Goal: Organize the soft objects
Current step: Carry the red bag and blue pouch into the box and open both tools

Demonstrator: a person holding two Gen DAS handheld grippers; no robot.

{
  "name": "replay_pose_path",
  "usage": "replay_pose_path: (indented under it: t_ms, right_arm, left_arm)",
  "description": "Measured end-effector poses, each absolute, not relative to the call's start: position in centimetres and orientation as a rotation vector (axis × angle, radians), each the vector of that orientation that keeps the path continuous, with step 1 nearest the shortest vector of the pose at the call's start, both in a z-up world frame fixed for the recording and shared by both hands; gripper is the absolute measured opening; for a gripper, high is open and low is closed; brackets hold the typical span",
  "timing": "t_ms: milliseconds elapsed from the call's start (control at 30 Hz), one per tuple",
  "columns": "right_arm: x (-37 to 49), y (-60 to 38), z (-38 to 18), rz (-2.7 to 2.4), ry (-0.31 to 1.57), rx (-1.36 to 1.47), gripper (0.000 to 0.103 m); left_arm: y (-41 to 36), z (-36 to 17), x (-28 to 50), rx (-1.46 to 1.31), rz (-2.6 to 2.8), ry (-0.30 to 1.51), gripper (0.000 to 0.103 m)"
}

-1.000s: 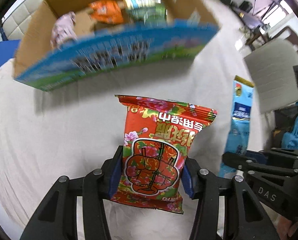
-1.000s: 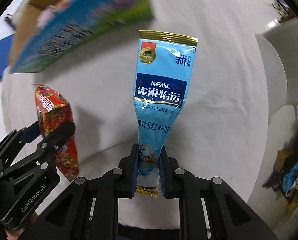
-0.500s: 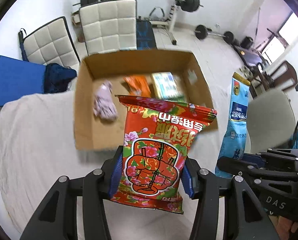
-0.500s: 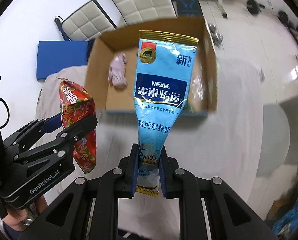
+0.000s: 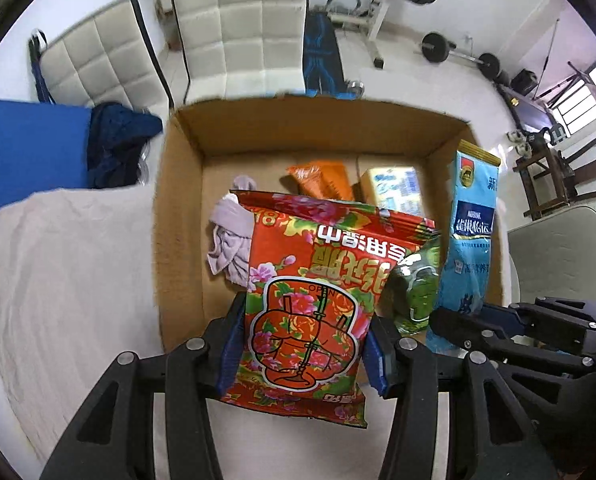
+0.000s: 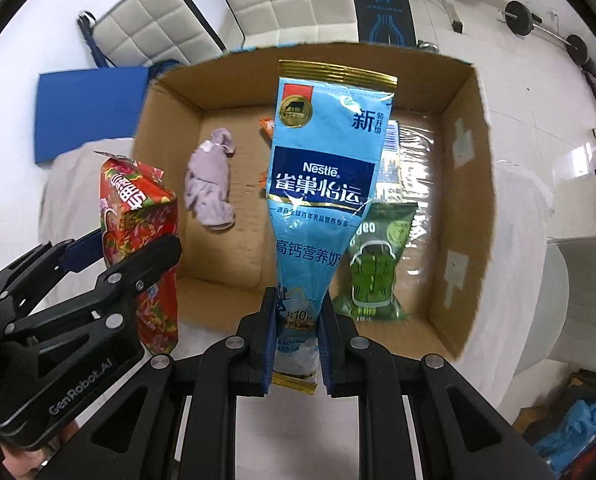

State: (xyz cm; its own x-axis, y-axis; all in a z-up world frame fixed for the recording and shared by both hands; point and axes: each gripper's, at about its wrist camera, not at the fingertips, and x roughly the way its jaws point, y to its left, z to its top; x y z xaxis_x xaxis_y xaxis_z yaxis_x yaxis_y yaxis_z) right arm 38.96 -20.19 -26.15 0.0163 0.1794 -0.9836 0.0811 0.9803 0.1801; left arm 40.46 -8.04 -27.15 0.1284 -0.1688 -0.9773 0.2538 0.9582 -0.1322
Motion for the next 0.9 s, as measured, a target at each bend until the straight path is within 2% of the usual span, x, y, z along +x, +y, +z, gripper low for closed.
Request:
replay_pose_path:
  t_ms: [267,467,600,700,900]
  right_arm:
    - [41.5,-18.7,-31.3,0.065,1.624,0.176,0.019]
    - [42.2,-18.3,-33.5,0.098,1.663,0.201,0.022]
    - [42.4,-19.3,-34.4,0.071,1.672,0.201,0.043]
    - [42.5,-19.8,-34.3,0.051,1.659,0.2,0.052]
    - [41.7,-20.2,-33.4,0.028,1.647,0.158,0.055]
  left_arm:
    - [-7.8,-32.0,42.9,-0.006,-0.305,1.562,0.048]
    - [-8.3,-33.2,43.4,0.022,-0.29,1.617,0.048]
    - [-8.7,-33.5,43.8,0.012,-0.261,1.648,0.048]
    - [-8.9,-32.8,43.8,0.005,-0.257,1.635,0.052]
    - [-9.2,-31.6,42.9,0.033,-0.247,1.586,0.054]
